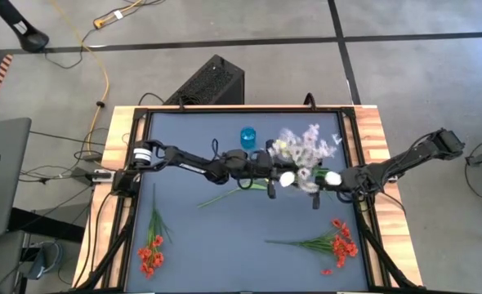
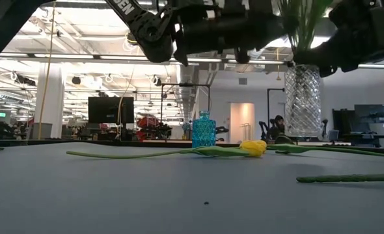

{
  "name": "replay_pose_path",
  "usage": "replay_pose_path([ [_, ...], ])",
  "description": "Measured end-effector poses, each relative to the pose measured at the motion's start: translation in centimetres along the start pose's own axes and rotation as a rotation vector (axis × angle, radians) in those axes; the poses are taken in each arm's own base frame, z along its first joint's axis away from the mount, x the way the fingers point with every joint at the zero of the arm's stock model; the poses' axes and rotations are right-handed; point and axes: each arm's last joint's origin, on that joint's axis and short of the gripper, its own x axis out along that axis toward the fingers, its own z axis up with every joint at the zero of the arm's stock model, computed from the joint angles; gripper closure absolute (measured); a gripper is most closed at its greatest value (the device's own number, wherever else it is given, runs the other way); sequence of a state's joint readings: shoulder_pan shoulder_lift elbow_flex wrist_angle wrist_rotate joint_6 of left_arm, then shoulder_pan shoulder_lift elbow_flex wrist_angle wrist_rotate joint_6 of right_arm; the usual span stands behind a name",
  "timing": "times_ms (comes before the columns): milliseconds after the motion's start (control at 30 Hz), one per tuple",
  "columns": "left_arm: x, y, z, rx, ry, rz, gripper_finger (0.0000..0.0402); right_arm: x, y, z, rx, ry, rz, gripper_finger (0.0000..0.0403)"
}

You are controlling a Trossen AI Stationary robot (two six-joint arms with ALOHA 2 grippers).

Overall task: Sort flowers into vase by color
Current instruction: Put the white flowers into the transparent vase

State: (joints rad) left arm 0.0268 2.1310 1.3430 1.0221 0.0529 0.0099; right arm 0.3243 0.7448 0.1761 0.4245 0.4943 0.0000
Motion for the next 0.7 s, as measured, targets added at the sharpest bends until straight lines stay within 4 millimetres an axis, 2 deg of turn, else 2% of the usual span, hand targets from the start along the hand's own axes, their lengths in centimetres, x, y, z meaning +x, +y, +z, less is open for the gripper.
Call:
replay_pose_path([
  [700,-0.2,-0.1,-1.7,-0.013,0.207,-0.073,0.0401,0.3,-0.7,-0.1,0.005,0.006,-0.025,0.0218],
])
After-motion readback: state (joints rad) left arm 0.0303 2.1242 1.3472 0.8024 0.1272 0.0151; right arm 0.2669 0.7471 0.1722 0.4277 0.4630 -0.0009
